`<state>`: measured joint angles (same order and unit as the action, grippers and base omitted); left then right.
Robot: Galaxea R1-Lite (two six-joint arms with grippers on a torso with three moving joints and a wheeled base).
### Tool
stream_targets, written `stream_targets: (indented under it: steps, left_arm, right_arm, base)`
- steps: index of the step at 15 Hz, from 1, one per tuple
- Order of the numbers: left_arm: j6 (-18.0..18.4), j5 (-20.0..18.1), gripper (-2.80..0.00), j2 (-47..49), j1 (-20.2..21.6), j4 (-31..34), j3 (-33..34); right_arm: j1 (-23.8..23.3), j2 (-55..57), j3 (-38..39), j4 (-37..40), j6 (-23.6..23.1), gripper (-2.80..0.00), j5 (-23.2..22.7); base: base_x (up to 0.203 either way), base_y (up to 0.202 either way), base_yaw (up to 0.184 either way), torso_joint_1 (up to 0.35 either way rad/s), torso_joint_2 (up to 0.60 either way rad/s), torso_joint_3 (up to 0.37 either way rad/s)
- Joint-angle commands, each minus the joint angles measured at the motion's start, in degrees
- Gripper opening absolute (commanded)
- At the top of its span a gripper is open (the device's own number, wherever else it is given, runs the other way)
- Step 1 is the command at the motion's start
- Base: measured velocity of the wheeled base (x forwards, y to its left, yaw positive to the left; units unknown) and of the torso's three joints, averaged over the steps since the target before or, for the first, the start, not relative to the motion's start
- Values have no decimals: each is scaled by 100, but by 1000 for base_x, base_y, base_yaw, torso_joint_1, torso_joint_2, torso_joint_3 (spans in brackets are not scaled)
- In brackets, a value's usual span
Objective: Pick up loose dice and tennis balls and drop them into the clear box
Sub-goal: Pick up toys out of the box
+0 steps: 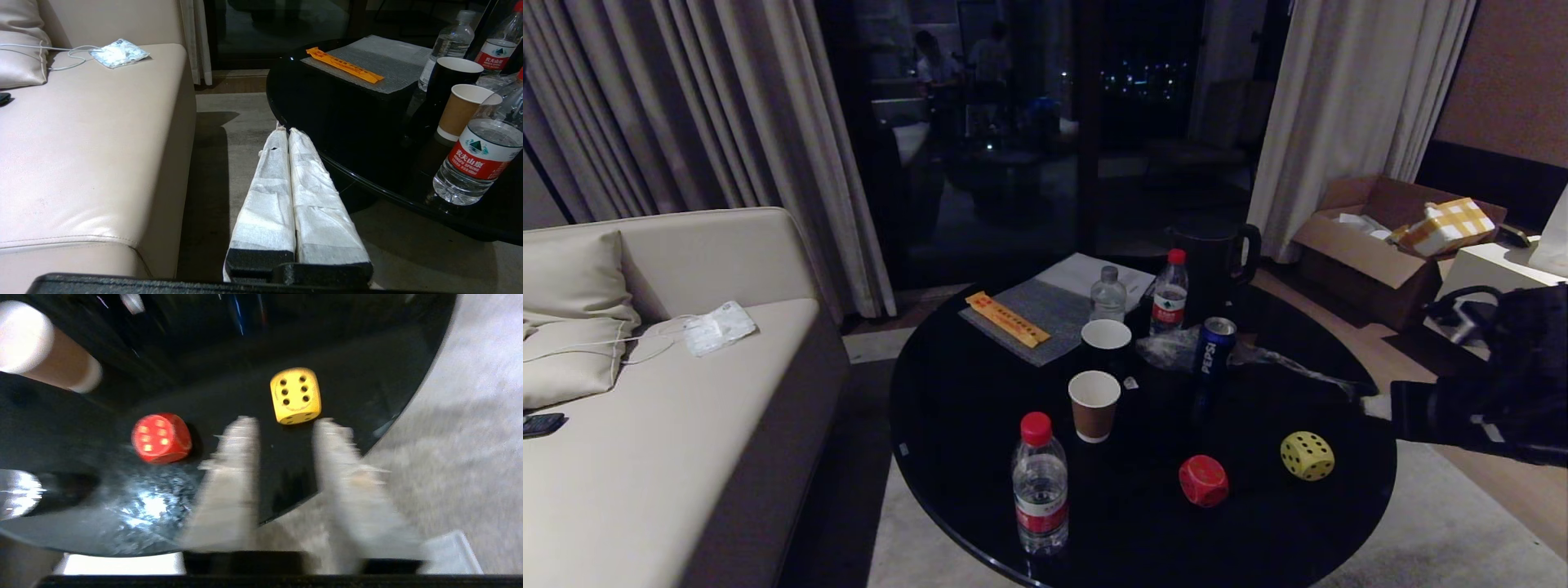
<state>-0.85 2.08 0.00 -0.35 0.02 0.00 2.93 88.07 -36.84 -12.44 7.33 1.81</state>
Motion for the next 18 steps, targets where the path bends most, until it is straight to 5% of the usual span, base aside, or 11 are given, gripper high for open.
stream_targets:
  steps: [1,10,18]
  left_arm:
    - [-3,3,-280,9,0,2,9]
    - [-3,3,-280,9,0,-2,9]
    - [-3,3,-280,9,0,6,9]
  right_arm:
    - [30,1171,-288,-35,3,0,26]
    - [-234,2661,-954,-62,-686,0,109]
    - [-223,3634,-1388,-599,-706,0,74]
  base:
    - [0,0,0,0,0,0]
    - [0,0,0,0,0,0]
    - [0,0,0,0,0,0]
